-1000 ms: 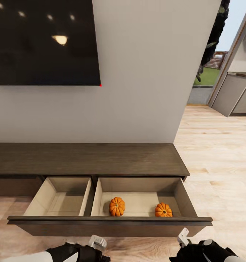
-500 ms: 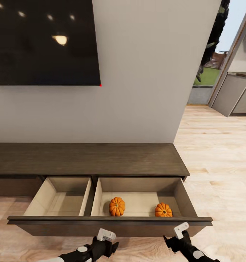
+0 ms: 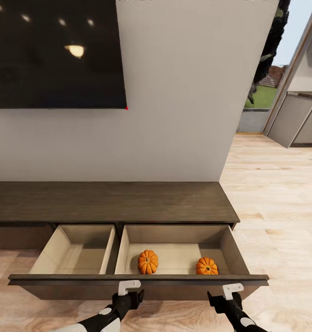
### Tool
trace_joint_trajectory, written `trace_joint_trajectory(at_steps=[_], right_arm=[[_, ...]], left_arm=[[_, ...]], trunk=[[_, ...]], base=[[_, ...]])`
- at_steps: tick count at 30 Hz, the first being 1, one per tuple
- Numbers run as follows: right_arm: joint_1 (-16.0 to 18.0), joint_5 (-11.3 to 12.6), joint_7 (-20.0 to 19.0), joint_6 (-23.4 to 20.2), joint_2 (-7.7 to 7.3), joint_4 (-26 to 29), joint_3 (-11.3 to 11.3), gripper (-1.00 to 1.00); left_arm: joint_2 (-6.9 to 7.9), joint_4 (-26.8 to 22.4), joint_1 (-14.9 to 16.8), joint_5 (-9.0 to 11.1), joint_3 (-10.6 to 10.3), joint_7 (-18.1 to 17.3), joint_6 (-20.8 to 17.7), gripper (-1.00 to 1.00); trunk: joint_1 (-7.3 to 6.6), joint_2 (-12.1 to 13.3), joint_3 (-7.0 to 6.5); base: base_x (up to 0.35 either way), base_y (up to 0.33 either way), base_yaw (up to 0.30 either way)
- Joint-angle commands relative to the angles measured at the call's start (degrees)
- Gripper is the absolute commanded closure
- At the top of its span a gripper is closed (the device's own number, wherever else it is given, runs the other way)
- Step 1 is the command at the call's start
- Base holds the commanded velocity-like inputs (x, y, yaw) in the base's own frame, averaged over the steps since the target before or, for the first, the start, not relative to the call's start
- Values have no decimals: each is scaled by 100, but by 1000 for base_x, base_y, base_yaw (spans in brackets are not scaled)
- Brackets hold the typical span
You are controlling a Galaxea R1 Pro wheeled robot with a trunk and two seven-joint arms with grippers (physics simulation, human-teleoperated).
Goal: Place each of the two pumpkins and all three candles from the living room inside a cabinet in the living room (use any cabinet), then make sure every cabinet is closed, and position the cauldron so it is next to a table in the living room.
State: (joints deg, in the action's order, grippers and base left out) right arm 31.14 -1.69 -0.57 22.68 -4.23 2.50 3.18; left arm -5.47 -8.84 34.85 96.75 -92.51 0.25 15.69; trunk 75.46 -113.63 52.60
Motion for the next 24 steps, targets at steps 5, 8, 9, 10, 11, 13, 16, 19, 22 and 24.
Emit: trace_joint_trajectory(at_steps=[5,8,9,10,11,13,16,19,22,24], right_arm=[[0,19,-4,0,2,-3,-2,-100],[3,21,-4,0,2,-4,-3,-100],[1,20,-4,0,2,-4,-2,-100],[2,20,-4,0,1,-4,-2,-100],[1,20,-4,0,1,-4,-4,-100],[0,20,-11,0,1,-4,-8,-100],[-1,20,-26,0,-2,-4,-10,-100],[-1,20,-36,-3,1,-4,-10,-100],[0,20,-38,-7,1,-8,-9,-100],[-2,23,-39,-8,1,-11,-8,-100]], left_arm=[[-11,-24,1,63,42,39,4,-100],[-15,-48,0,338,48,44,4,-100],[-15,-49,-1,409,48,44,5,-100],[-15,-47,0,435,48,45,5,-100],[-15,-37,0,496,49,45,5,-100],[-15,-52,3,519,49,43,5,-100],[-10,-69,-1,508,44,34,5,-100],[-1,-73,-1,501,41,30,5,-100],[1,-73,-2,501,40,28,6,-100],[0,-64,-4,508,40,31,6,-100]], trunk=[[0,0,-29],[0,0,-46],[0,0,-48],[0,0,-51],[0,0,-52],[0,0,-52],[0,0,-52],[0,0,-53],[0,0,-53],[0,0,-53]], base=[[0,0,-173],[0,0,-173],[0,0,-85],[0,0,-68],[0,0,-28],[0,0,-12],[0,0,-2],[0,0,0],[0,0,0],[0,0,0]])
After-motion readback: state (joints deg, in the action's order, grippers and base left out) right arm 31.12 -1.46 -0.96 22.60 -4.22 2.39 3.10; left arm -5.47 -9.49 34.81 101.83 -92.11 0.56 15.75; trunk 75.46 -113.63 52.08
